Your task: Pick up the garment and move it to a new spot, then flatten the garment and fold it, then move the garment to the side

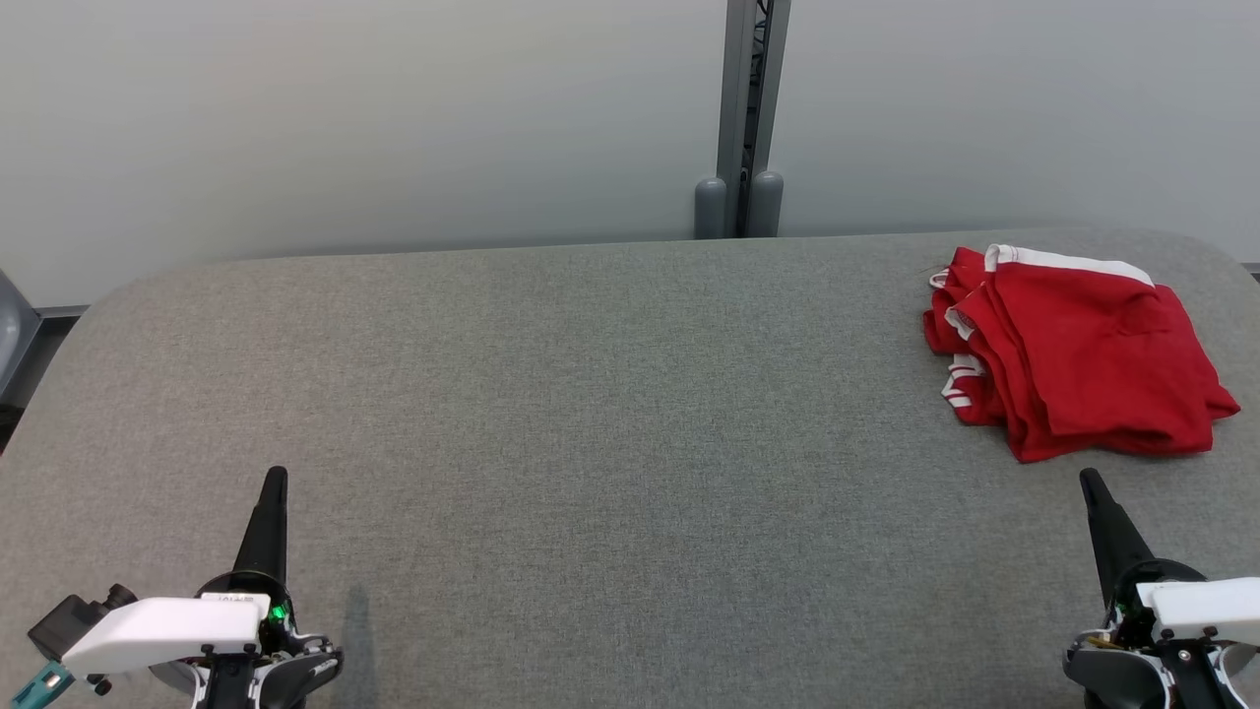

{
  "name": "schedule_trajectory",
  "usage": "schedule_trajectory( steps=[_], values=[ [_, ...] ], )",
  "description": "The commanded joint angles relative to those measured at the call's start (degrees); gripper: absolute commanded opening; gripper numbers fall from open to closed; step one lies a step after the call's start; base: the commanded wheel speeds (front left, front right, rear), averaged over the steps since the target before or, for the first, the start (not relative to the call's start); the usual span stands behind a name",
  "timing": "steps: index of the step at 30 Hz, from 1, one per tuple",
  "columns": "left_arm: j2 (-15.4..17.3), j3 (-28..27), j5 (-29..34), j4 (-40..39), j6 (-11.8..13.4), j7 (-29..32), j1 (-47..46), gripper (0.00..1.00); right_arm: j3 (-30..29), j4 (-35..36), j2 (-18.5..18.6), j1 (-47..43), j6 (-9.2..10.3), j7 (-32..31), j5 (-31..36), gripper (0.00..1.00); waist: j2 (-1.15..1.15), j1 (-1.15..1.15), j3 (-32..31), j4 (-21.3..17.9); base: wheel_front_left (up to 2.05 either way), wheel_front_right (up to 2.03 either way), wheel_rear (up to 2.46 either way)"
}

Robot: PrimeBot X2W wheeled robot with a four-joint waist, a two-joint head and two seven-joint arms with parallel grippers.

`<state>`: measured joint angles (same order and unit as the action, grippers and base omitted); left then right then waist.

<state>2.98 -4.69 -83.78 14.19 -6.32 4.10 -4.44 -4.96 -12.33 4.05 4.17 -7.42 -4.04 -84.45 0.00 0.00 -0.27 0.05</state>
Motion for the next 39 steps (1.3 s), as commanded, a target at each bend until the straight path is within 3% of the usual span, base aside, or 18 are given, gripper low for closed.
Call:
schedule_trajectory(
  steps=[1,23,39],
  values=[
    [0.2,-0.4,-1.0,-0.3,-0.5,0.4,-1.4,0.00,-0.3,-0.2,0.1,0.8,-0.11,-0.4,-1.1,0.00,0.00,0.00,0.0,0.0,0.00,0.00,0.00],
    [-0.1,-2.1,-8.7,-0.2,-1.4,2.6,-2.3,0.00,-1.2,-1.8,-0.8,2.4,-0.12,-2.2,-8.6,0.00,0.00,0.00,0.4,-0.1,0.00,0.00,0.00],
    [-0.1,-2.1,-8.7,-0.2,-1.3,2.6,-2.2,0.00,-1.2,-1.8,-0.8,2.3,-0.12,-2.3,-8.3,0.00,0.00,0.00,0.5,-0.1,0.00,0.00,0.00]
  ],
)
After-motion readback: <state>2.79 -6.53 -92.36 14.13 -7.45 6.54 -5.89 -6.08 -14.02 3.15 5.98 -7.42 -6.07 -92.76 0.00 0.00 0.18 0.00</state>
